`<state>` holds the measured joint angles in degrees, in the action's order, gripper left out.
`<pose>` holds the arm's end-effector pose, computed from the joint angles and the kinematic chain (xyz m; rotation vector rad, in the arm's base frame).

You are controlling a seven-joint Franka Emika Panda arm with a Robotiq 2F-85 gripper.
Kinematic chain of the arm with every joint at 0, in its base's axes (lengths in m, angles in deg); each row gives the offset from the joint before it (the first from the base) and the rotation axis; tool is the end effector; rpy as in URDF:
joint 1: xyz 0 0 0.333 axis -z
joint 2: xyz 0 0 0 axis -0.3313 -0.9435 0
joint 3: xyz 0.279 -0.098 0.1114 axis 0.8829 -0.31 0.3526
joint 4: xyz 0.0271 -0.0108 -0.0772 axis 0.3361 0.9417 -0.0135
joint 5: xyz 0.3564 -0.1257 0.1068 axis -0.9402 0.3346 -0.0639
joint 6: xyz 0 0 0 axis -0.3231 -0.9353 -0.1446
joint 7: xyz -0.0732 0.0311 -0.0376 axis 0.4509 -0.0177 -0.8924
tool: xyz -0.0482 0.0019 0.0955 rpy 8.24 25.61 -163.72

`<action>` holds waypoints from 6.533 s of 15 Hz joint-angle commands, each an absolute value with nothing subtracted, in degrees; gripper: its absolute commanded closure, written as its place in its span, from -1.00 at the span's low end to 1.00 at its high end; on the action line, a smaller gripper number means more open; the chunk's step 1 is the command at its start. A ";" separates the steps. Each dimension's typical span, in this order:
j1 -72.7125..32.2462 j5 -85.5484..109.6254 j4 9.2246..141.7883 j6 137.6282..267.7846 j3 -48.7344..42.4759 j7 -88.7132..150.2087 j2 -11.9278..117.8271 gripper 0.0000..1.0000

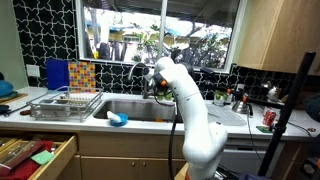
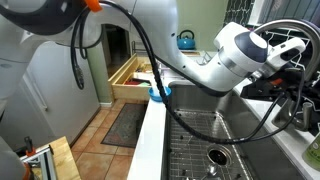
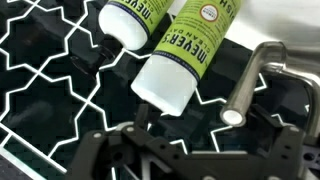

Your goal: Turn on the faucet then rinse the spoon under it

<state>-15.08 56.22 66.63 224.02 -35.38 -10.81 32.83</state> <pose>0.6519 -0.3735 0.4287 2.0786 -0.6530 0.7834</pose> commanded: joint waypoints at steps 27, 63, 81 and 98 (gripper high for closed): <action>-9.16 36.11 76.74 199.45 -20.23 26.58 47.43 -1.00; 2.59 11.61 90.09 197.20 -9.17 57.18 36.20 -1.00; 3.27 9.91 86.55 205.86 -7.52 52.23 27.62 -0.12; 2.30 10.54 85.60 205.47 -7.67 50.56 26.93 0.64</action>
<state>2.33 11.01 86.20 205.02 -7.71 51.30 27.54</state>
